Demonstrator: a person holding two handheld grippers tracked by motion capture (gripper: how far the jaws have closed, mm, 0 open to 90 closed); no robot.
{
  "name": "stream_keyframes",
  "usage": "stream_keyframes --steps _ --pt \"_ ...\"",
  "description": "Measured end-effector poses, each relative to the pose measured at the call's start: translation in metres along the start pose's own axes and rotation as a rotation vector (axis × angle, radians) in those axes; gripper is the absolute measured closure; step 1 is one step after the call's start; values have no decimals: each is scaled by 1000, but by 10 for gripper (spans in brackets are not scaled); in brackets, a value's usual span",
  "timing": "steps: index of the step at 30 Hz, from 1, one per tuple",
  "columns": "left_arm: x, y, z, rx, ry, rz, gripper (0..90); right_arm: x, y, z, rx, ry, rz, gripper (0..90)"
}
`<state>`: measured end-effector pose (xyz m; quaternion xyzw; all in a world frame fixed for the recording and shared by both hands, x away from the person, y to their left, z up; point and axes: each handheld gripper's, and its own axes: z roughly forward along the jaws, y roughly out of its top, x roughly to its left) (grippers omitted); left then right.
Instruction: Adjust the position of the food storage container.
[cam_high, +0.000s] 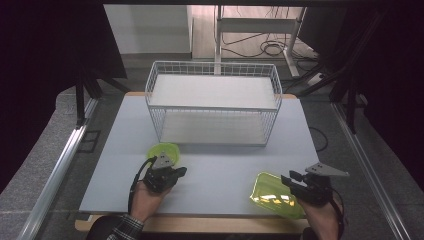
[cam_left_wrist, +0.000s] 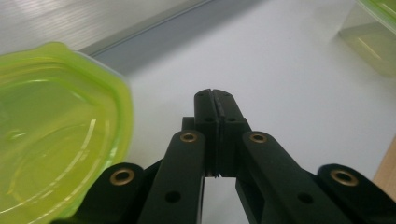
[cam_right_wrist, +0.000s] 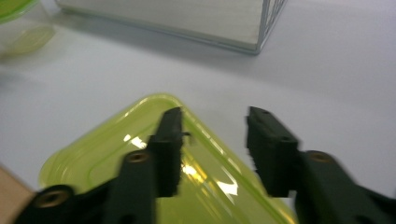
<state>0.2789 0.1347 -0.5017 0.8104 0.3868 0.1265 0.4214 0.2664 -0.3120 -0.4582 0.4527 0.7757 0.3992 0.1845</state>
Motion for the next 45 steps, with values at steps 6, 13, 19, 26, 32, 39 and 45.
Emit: stream_keyframes --steps 6,13,19,26,32,39,45 --pt "-8 1 5 3 -36 19 900 -8 -13 -29 14 7 22 880" --pt "-14 0 8 8 -67 28 899 -17 -38 -48 74 -7 43 892" --pt "-22 -1 10 16 -89 27 899 -16 -49 -48 128 7 61 892" --pt "-40 3 12 20 -131 81 896 -4 -45 -32 101 16 62 891" --pt "-40 2 15 31 -141 82 895 11 -30 -7 98 46 34 891" --pt "-36 1 13 36 -127 77 892 22 -8 21 121 68 -28 890" --pt "-28 -1 8 33 -113 61 886 30 13 50 138 111 -62 889"
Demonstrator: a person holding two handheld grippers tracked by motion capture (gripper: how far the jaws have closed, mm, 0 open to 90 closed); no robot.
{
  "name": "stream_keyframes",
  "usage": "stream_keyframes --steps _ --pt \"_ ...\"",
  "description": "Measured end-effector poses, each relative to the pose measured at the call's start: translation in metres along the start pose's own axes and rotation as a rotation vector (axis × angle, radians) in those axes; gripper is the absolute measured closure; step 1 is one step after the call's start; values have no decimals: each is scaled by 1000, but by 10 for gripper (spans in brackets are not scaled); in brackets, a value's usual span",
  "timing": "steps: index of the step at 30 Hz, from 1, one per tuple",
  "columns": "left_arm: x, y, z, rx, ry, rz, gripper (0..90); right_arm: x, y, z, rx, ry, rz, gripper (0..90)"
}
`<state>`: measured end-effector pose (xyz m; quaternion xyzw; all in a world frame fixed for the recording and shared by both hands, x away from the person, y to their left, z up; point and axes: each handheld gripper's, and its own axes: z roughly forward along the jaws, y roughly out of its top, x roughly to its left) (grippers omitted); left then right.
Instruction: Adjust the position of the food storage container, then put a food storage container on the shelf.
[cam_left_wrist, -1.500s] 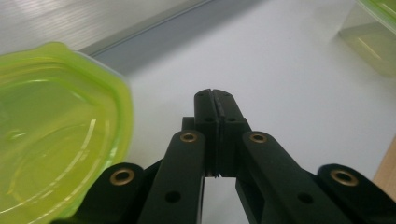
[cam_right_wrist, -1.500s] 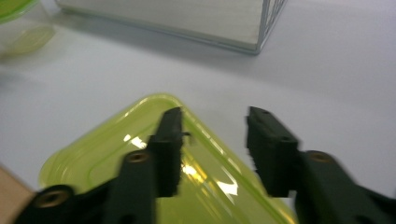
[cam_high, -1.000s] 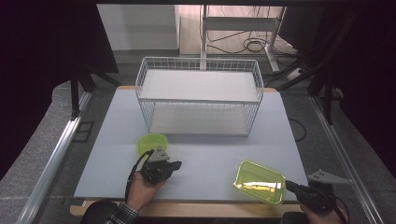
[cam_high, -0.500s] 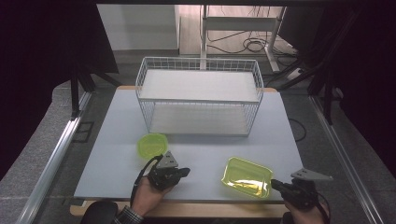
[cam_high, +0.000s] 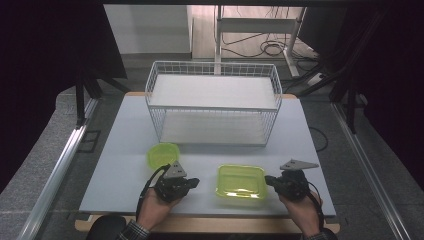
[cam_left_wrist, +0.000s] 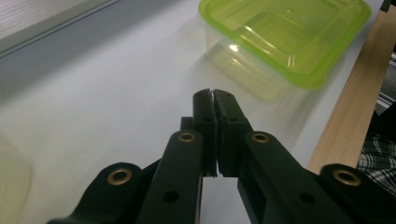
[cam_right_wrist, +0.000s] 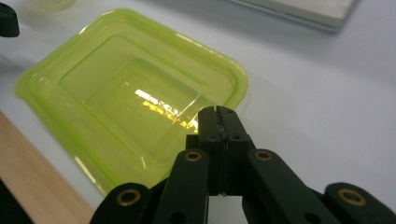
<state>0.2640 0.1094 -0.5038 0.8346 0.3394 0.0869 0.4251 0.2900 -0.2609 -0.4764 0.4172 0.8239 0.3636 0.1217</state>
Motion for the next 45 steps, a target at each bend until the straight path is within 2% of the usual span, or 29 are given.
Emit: stream_keyframes --steps 5,11,14,16,17,18,19,20,21,22,23,24,25,26,27,28,29,31,36,41,45 --pt "5 -3 -8 -11 16 -12 877 7 18 20 8 37 -27 889" --pt "12 -7 -18 -29 36 -36 863 14 37 41 12 56 -82 889" --pt "14 -10 -21 -29 51 -37 812 17 41 47 6 67 -70 889" --pt "15 -11 -21 -28 61 -29 697 16 41 48 0 69 -69 888" --pt "15 -12 -21 -23 68 -19 697 15 40 48 -6 76 -60 883" --pt "15 -13 -21 -22 78 -10 604 14 39 47 -11 76 -56 867" --pt "15 -13 -21 -20 86 -2 473 10 35 44 -37 78 -38 802" --pt "15 -14 -21 -21 89 2 473 10 35 44 -37 78 -38 802" --pt "17 -16 -20 -28 95 1 367 8 32 41 -45 80 -29 668" --pt "17 -16 -20 -28 95 1 327 8 32 41 -45 80 -29 668" --pt "17 -17 -19 -25 103 1 287 7 30 38 -50 58 -39 577" --pt "17 -17 -19 -25 115 1 287 7 30 38 -50 58 -39 577" --pt "18 -17 -18 -26 115 0 215 7 29 37 -62 58 -33 509" --pt "18 -17 -18 -31 104 -1 215 7 29 37 -62 58 -33 509" --pt "17 -17 -17 -34 98 8 167 7 29 37 -67 58 -36 453" --pt "17 -17 -17 -34 98 8 143 7 29 37 -67 58 -36 453" --pt "17 -18 -16 -37 82 9 127 7 29 37 -75 58 -42 413" --pt "17 -18 -15 -34 82 11 108 6 29 37 -80 62 -37 377" --pt "15 -19 -12 -31 75 37 78 4 30 33 -102 67 -19 326" --pt "13 -20 -10 -20 76 66 77 0 30 31 -115 100 27 274" --pt "11 -20 -8 -5 88 92 81 -2 30 32 -102 134 107 265"
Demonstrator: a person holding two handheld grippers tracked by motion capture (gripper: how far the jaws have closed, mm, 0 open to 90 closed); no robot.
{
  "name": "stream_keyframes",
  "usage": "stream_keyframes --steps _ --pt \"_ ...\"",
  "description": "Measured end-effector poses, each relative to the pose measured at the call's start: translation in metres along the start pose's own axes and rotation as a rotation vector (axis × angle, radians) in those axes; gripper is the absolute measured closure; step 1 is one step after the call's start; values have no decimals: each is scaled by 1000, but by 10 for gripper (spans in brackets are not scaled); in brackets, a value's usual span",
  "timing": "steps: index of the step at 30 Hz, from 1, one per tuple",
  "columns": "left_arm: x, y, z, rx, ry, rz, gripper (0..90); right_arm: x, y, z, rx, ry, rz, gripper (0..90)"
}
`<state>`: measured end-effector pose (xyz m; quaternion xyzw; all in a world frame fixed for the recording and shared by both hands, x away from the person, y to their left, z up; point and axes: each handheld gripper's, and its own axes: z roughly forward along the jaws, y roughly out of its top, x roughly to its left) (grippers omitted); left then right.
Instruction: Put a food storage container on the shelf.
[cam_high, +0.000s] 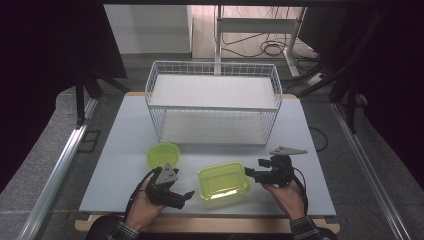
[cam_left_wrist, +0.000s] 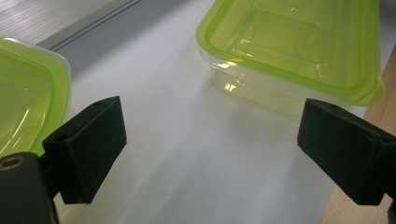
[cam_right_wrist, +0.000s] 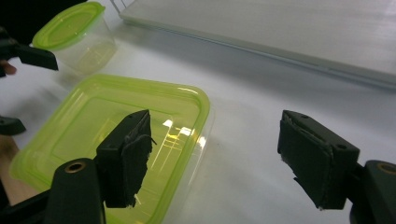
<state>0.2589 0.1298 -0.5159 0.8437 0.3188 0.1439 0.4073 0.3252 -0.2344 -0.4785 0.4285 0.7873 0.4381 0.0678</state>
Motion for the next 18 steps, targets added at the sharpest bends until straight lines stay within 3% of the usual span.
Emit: stream_keyframes --steps 4,9,18 --pt "-1 0 0 0 2 7 82 -1 -1 2 10 17 22 294" --pt "-1 0 0 1 7 11 83 -4 -4 11 44 72 82 343" --pt "-2 0 1 2 10 23 84 -10 -8 26 121 173 202 538"
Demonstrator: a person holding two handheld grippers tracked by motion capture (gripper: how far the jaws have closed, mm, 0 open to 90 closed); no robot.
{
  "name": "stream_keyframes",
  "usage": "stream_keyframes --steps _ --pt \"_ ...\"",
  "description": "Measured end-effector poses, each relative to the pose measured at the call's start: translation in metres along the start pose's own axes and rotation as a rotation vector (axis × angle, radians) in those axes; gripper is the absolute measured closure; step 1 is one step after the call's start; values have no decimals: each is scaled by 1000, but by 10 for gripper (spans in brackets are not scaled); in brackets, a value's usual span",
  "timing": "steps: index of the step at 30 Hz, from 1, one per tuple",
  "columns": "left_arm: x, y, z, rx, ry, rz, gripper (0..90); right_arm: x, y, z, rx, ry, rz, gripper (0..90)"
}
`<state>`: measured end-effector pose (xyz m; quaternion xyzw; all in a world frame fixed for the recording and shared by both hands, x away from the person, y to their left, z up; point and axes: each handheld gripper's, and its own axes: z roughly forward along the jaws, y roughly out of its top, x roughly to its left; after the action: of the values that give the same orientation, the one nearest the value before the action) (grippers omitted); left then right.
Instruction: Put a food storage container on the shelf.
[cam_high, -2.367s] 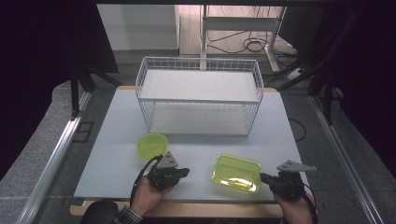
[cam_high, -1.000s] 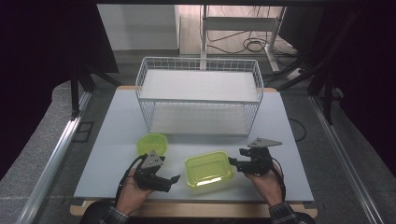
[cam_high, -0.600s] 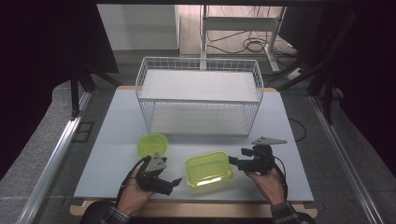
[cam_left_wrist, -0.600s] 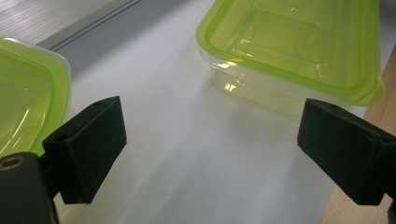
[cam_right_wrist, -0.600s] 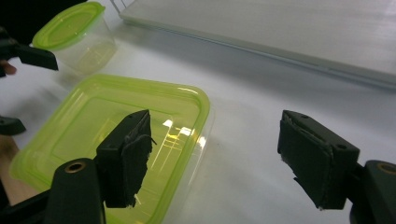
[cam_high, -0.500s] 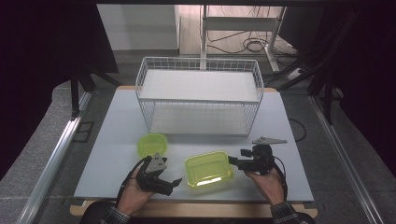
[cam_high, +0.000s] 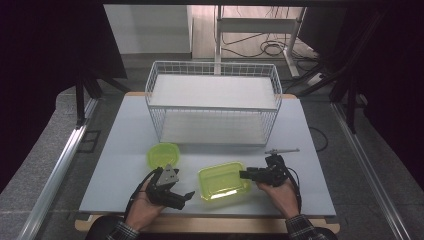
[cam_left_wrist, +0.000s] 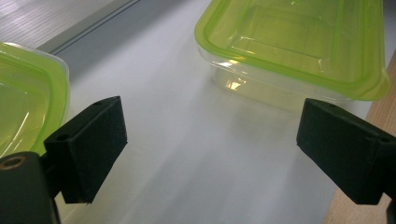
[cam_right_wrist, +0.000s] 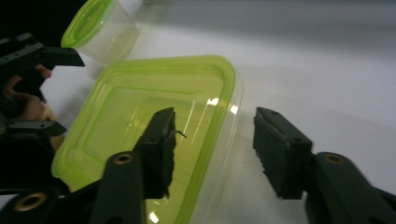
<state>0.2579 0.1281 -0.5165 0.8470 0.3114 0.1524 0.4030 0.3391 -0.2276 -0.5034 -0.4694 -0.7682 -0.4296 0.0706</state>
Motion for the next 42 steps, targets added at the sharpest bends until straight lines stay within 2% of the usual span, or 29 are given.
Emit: stream_keyframes --steps 3,4,9,15,20,28,38,42 --pt "0 0 0 1 0 3 85 -4 0 2 15 49 53 635" --pt "-1 0 1 4 0 9 85 -6 0 3 35 50 69 705" --pt "-2 0 1 7 4 18 85 -11 1 4 42 128 152 786" --pt "0 0 -1 -4 7 11 86 -7 3 3 45 132 149 798" --pt "1 0 -3 -11 8 6 86 -10 4 -7 -4 108 148 799" --pt "2 0 -3 -20 1 5 84 -11 9 -23 -76 121 152 798" --pt "2 0 -2 -26 -2 5 84 -9 20 -36 -130 149 156 798" --pt "2 0 -2 -27 -4 6 84 -5 29 -41 -148 148 140 798"
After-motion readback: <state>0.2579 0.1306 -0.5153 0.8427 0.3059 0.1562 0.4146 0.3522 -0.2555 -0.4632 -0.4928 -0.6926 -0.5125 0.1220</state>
